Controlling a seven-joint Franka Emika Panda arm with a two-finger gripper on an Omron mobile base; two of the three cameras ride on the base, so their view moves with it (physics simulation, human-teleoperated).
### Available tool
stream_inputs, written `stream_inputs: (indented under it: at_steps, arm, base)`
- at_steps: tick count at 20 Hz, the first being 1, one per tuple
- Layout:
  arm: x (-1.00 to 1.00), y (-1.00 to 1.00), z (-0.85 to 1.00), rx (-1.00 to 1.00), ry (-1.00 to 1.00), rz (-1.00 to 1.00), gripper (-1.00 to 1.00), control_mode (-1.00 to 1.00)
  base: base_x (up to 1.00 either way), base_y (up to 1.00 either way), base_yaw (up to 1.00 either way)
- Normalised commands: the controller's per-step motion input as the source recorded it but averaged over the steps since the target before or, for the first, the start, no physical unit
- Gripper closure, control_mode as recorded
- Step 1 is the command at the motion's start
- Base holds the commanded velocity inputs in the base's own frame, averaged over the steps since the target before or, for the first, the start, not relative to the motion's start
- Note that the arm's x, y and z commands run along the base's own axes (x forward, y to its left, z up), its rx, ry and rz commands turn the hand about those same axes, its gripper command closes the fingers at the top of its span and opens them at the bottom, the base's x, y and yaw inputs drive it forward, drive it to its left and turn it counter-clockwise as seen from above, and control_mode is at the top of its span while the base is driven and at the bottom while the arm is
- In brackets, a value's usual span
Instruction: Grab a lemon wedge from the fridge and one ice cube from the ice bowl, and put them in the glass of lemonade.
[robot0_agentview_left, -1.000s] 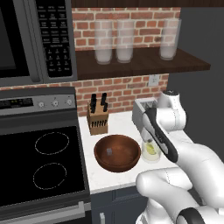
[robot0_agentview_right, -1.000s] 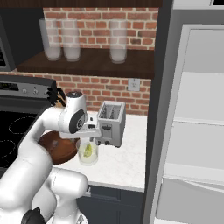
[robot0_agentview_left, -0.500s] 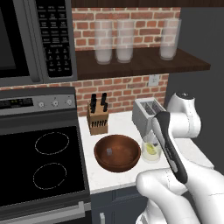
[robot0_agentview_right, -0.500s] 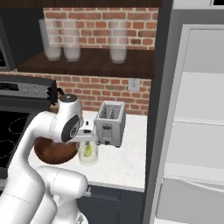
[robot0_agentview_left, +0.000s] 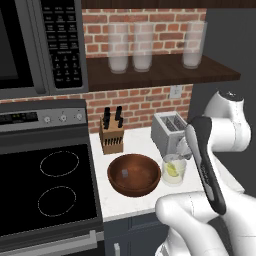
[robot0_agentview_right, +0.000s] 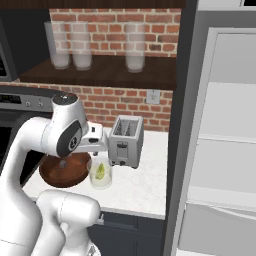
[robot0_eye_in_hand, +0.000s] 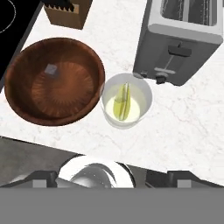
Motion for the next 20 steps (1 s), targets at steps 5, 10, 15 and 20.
stream_inputs:
  at_steps: [5,10,15,20]
  arm:
    - [-0.15,-0.01,1.0,0.0,0.0,0.0,-1.0,-1.0]
    - [-0.4,-0.01,0.63,0.0,0.0,0.0,-1.0,-1.0]
    - [-0.69,-0.06,0.01,0.0,-0.07,-0.05,-1.0,-1.0]
    - [-0.88,-0.09,-0.22,0.0,-0.22,-0.08,-1.0,-1.0]
  base:
    - [0.0,0.0,0.0]
    - [0.0,0.0,0.0]
    - [0.0,0.0,0.0]
    - [0.0,0.0,0.0]
